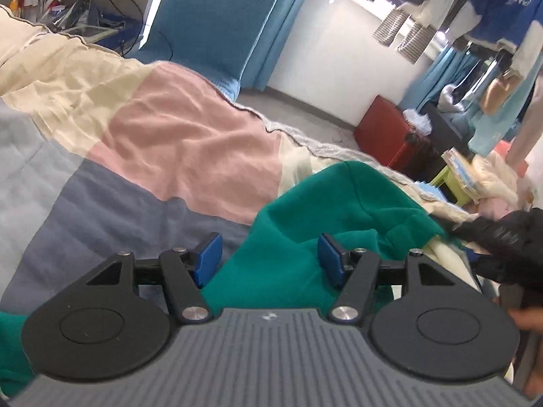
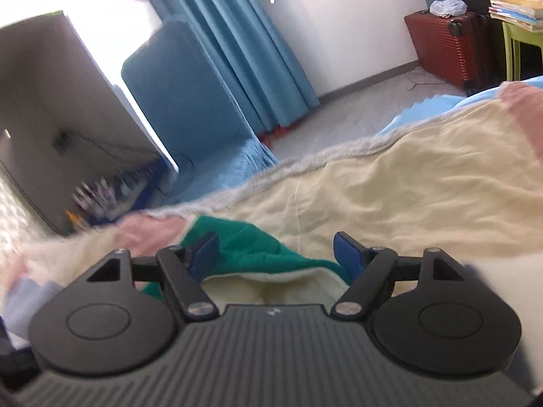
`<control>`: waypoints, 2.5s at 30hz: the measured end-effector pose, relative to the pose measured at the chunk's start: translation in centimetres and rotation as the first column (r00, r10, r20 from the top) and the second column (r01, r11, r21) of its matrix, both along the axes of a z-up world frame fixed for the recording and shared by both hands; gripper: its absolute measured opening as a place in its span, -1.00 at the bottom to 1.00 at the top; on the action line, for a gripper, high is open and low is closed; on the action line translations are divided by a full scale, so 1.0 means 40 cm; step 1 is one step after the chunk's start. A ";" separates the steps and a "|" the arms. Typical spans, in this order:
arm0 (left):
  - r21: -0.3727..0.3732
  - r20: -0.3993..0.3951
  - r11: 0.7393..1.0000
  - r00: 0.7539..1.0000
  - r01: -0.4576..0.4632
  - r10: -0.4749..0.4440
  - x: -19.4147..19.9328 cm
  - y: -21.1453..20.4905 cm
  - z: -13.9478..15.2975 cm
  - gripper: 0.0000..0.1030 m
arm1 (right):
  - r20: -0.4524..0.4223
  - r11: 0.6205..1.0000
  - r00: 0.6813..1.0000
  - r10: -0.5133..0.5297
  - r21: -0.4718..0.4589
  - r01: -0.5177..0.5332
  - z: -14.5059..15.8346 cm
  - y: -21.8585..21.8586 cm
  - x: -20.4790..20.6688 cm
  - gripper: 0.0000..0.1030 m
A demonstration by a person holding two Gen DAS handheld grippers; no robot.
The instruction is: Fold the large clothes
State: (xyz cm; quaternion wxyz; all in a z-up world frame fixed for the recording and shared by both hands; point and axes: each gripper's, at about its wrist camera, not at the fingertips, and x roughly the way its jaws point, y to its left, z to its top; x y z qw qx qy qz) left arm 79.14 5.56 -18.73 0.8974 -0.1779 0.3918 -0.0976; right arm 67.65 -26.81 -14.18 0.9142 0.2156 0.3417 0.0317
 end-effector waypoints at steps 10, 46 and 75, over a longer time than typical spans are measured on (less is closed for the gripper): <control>0.209 -0.023 0.973 0.995 0.097 -0.094 -0.047 -0.059 0.064 -0.89 | -0.009 0.985 0.993 0.122 -0.124 -0.122 0.072 0.061 -0.051 -0.60; 0.064 0.019 0.997 0.999 0.048 -0.050 -1.348 -0.031 0.204 -0.90 | 0.189 0.913 0.920 0.344 -0.295 -0.281 0.250 0.164 -1.320 -0.62; -0.025 0.298 0.994 0.949 0.109 -0.097 -1.276 0.005 0.266 0.34 | 0.365 0.963 0.891 0.269 -0.135 -0.235 0.202 0.137 -1.206 0.23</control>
